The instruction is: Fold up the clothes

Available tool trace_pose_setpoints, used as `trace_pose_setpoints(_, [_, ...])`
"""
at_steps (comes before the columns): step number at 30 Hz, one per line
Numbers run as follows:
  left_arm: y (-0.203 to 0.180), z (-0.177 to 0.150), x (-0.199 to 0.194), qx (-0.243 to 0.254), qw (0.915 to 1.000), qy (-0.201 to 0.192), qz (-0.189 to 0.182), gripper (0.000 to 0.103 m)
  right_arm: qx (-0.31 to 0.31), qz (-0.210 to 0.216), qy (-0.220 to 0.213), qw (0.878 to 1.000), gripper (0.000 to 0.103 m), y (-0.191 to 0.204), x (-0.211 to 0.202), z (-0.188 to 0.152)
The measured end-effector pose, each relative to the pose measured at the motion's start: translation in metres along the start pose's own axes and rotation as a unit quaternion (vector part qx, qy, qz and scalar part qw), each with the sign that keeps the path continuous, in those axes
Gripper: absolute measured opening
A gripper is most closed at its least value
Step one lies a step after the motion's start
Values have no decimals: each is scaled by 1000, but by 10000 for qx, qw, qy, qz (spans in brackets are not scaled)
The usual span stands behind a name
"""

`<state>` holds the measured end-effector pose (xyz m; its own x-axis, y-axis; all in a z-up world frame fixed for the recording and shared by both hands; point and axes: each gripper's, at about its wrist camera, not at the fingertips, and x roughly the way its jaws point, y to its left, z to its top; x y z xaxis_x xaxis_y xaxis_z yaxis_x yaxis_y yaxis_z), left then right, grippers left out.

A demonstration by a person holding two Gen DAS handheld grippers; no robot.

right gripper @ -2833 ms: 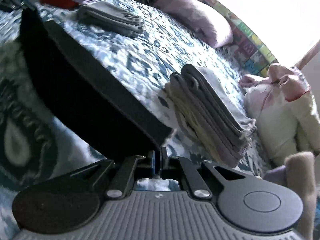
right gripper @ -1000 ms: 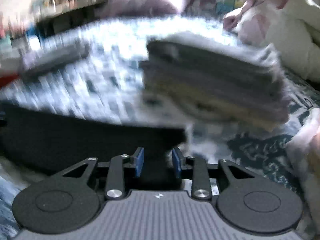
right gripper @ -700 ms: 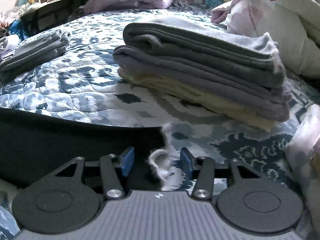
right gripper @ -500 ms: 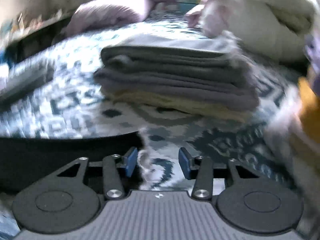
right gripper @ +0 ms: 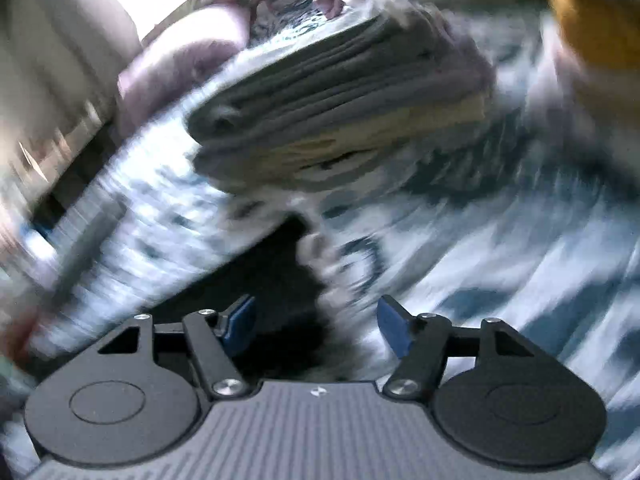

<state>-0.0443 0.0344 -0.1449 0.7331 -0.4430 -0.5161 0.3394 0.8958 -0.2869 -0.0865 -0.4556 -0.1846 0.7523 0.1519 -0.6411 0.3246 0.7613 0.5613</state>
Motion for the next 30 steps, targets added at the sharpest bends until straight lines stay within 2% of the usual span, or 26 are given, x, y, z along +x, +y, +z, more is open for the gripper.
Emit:
trace_pose_setpoints(1, [9, -2, -5, -301, 9995, -12, -16, 50, 263, 174, 25, 9995, 68, -3, -3, -6])
trace_pose_setpoints(3, [32, -7, -8, -976, 9952, 16, 18, 54, 399, 198, -50, 9990, 68, -2, -3, -17])
trace_pose_setpoints(6, [58, -15, 3, -1870, 9819, 237, -163, 54, 762, 284, -289, 9963, 69, -4, 1, -25])
trace_pose_setpoints(9, [65, -20, 19, -2191, 9749, 337, -203, 54, 1012, 327, -512, 9930, 67, -3, 12, -20])
trace_pose_setpoints(10, [65, -20, 24, -2215, 9745, 273, -217, 53, 1015, 253, -591, 9928, 58, -3, 15, -18])
trace_pose_setpoints(11, [63, -18, 29, -2225, 9744, 256, -178, 51, 1026, 166, -658, 9924, 55, -1, 18, -17])
trace_pose_setpoints(12, [61, -16, 35, -2234, 9743, 239, -139, 39, 1030, 117, -724, 9920, 50, 0, 20, -16])
trace_pose_setpoints(13, [59, -14, 42, -2226, 9744, 314, -106, 19, 1014, 64, -772, 9918, 35, 2, 24, -16])
trace_pose_setpoints(15, [59, -14, 50, -2463, 9685, 371, -34, 17, 959, -44, -751, 9925, 17, 6, 32, -17])
trace_pose_setpoints(20, [68, -12, 22, -3137, 9474, 550, -318, 13, 1220, 32, -592, 9908, 13, 3, 20, -14])
trace_pose_setpoints(22, [62, -12, -4, -3185, 9447, 663, -419, 13, 1295, 129, -473, 9904, 13, 3, 3, -14])
trace_pose_setpoints(24, [54, -19, -28, -3177, 9439, 760, -476, 13, 1297, 256, -346, 9906, 13, 5, -25, -19])
trace_pose_setpoints(26, [53, -35, -31, -2939, 9508, 915, -363, 16, 1197, 265, -243, 9922, 13, 5, -52, -33])
trace_pose_setpoints(28, [52, -52, -34, -2698, 9567, 1068, -250, 29, 999, 130, -95, 9949, 16, 3, -72, -52])
trace_pose_setpoints(29, [51, -60, -36, -2576, 9593, 1143, -193, 31, 813, -37, 81, 9967, 20, -2, -73, -64])
trace_pose_setpoints(30, [49, -59, -43, -2485, 9631, 1018, -158, 34, 751, -139, 198, 9969, 24, -10, -73, -75])
